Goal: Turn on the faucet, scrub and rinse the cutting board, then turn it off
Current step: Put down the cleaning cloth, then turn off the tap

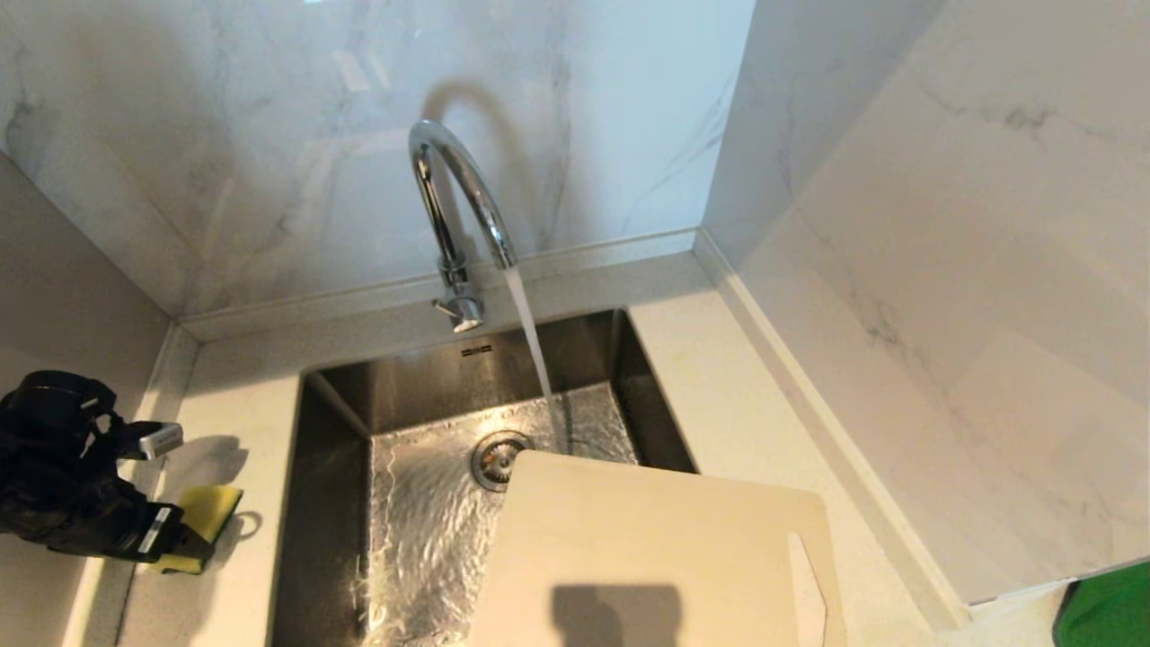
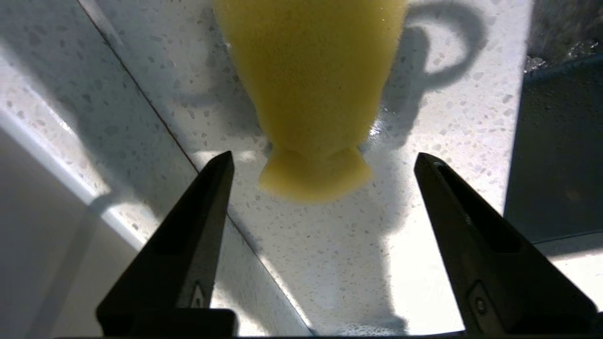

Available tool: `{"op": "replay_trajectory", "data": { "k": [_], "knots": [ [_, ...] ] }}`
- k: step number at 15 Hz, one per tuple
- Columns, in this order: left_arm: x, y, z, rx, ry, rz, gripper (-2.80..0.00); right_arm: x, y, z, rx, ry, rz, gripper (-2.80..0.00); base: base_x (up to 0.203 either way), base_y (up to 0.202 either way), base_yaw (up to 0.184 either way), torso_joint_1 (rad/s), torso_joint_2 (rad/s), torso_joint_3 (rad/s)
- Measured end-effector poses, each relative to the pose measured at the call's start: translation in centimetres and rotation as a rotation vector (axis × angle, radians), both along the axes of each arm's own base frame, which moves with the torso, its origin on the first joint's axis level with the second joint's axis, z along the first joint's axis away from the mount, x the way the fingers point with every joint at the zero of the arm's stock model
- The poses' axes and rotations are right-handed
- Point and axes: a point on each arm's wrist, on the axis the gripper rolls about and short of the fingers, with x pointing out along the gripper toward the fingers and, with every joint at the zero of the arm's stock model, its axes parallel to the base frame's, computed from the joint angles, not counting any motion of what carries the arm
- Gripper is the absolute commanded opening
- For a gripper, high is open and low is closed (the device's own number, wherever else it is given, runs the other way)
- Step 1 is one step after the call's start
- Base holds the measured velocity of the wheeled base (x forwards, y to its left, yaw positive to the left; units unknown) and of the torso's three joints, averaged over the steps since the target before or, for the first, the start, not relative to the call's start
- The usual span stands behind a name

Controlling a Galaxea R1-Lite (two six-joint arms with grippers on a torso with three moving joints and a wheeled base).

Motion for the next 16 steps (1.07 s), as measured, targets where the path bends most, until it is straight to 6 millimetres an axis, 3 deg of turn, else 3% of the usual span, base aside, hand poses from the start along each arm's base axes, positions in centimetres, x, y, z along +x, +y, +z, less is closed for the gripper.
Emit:
{"op": "replay_trajectory", "data": {
  "k": [4, 9, 10, 13, 16],
  "knots": [
    [-1.4, -0.5, 2.1, 0.005, -0.033, -0.022, 0.0, 0.0, 0.0, 0.0, 0.0, 0.0, 0.0, -2.8, 0.0, 0.0, 0.0, 0.0, 0.0, 0.0],
    [-6.0, -2.2, 8.0, 0.047, -0.138, -0.107, 0.0, 0.0, 0.0, 0.0, 0.0, 0.0, 0.0, -2.8, 0.0, 0.0, 0.0, 0.0, 0.0, 0.0],
    [-7.1, -2.7, 8.8, 0.047, -0.151, -0.124, -2.8, 0.0, 0.0, 0.0, 0.0, 0.0, 0.0, -2.8, 0.0, 0.0, 0.0, 0.0, 0.0, 0.0],
    [-10.3, -4.2, 10.5, 0.047, -0.18, -0.169, -2.8, 0.0, 0.0, 0.0, 0.0, 0.0, 0.0, -2.8, 0.0, 0.0, 0.0, 0.0, 0.0, 0.0],
    [-12.8, -5.1, 11.0, 0.053, -0.216, -0.196, -2.8, 0.0, 0.0, 0.0, 0.0, 0.0, 0.0, -2.8, 0.0, 0.0, 0.0, 0.0, 0.0, 0.0]
  ]
}}
